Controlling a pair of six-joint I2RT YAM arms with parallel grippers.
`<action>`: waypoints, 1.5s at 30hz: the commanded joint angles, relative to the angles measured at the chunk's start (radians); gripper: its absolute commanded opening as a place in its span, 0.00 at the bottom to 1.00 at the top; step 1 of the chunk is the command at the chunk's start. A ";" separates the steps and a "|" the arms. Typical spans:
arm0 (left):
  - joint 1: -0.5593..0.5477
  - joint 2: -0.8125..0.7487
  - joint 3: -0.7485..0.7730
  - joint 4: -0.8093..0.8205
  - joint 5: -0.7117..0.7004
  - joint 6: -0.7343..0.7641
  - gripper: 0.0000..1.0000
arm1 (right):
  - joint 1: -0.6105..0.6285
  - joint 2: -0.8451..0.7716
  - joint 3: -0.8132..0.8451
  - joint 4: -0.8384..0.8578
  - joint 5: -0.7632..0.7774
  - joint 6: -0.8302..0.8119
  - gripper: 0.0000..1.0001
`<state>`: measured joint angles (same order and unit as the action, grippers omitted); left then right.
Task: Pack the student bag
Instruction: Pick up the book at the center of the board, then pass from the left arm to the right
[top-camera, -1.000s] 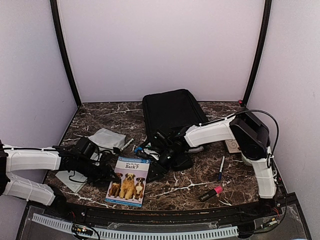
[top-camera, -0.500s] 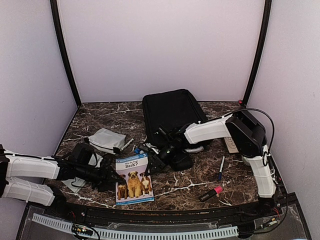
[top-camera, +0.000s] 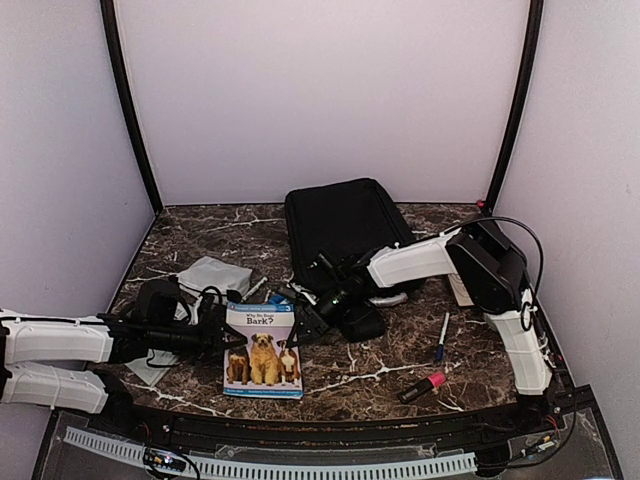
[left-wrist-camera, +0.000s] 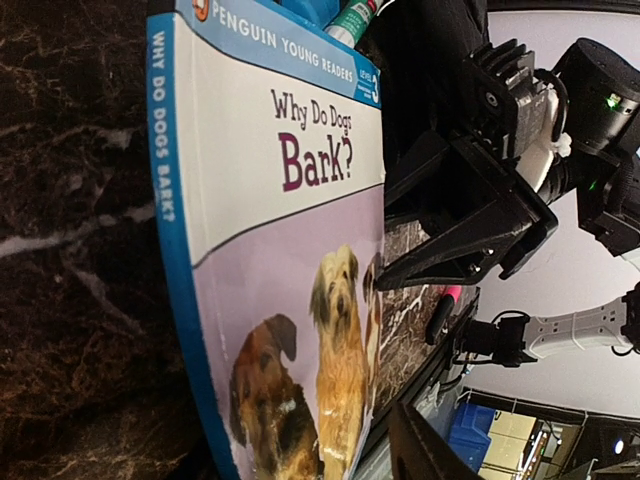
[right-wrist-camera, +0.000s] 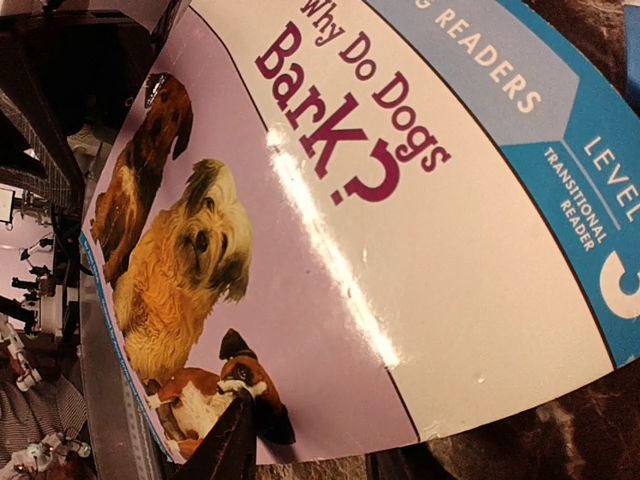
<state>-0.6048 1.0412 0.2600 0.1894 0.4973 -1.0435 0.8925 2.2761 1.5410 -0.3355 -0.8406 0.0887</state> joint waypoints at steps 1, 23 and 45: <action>-0.005 0.015 -0.011 0.069 -0.016 -0.008 0.48 | 0.004 0.105 -0.027 -0.062 0.134 0.009 0.39; -0.005 -0.078 0.437 -0.371 -0.099 0.369 0.00 | -0.193 -0.394 -0.074 -0.269 -0.032 -0.306 0.50; -0.004 0.183 0.518 0.501 0.162 0.352 0.00 | -0.371 -0.555 -0.097 0.219 -0.261 0.082 0.98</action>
<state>-0.6071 1.1851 0.7891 0.3710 0.5716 -0.5941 0.5014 1.7088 1.4288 -0.2665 -0.9859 0.0761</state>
